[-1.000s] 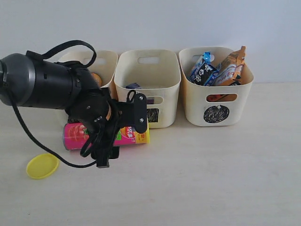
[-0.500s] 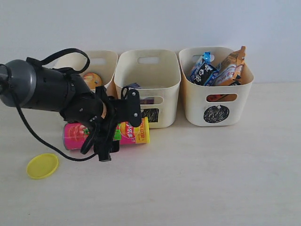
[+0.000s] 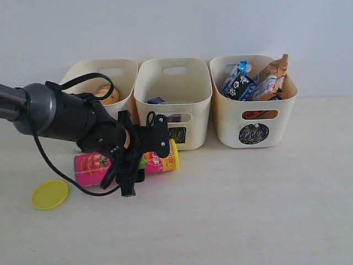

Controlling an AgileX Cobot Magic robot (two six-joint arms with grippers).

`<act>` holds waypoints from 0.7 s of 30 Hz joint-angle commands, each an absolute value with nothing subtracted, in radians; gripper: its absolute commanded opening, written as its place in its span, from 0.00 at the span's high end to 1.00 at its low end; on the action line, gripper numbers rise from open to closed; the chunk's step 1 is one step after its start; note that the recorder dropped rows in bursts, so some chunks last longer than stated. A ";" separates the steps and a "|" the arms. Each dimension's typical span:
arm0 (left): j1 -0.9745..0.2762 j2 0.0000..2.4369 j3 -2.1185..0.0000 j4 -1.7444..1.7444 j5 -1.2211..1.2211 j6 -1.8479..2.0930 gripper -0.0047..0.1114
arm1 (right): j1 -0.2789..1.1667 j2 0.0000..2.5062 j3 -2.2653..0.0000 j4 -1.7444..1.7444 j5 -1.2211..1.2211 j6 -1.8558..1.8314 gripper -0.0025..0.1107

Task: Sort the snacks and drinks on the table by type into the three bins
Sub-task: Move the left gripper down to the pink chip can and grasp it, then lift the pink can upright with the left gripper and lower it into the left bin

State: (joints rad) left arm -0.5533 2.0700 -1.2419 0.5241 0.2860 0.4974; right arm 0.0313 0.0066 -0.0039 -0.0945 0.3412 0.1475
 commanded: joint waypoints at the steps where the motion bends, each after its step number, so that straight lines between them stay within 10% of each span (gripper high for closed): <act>1: -0.562 2.055 -1.238 0.519 0.323 0.486 0.87 | 0.032 0.000 0.000 -0.096 0.330 0.147 0.98; 21: -0.605 1.720 -1.238 0.329 0.551 0.544 0.92 | 0.032 0.000 0.000 -0.096 0.330 0.147 0.98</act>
